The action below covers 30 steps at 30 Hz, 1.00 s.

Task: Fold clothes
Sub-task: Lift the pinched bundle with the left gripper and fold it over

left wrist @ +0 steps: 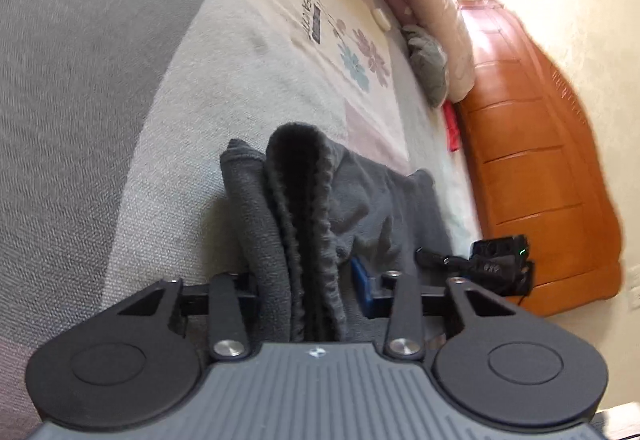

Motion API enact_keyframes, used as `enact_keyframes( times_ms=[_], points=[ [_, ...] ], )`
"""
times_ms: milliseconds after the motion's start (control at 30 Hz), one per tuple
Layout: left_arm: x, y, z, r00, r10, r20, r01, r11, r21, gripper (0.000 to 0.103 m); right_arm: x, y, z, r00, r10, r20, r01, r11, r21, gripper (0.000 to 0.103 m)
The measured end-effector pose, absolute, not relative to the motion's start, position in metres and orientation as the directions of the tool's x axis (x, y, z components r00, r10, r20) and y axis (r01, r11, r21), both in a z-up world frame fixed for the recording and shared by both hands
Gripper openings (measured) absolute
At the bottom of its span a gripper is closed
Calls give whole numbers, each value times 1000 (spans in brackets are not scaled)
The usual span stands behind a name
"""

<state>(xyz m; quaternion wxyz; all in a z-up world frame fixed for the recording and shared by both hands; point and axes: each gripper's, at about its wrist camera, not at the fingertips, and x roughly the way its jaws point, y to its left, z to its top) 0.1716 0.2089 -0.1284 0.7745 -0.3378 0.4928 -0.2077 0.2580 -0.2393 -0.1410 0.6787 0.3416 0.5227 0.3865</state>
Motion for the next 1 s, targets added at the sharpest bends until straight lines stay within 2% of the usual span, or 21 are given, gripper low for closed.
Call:
enact_keyframes(
  times_ms=[133,500,733,1000],
  points=[
    [171,204,-118,444,-621,-646,-24,712,-702,25,246,-237,-127,209,860,-467,-205,505,838,16],
    [180,157,-49,471,-617,-630,140,757,-638,23,216,-273,-70,335,848,-411,-310,511,801,16],
    [237,64,-10,400,-665,-631,295,745,-598,23,183,-368,-49,524,770,-363,-257,550,795,17],
    [308,-111,1,215,-709,-672,508,669,-543,23,135,-503,-51,737,561,-376,-74,620,781,17]
  ],
)
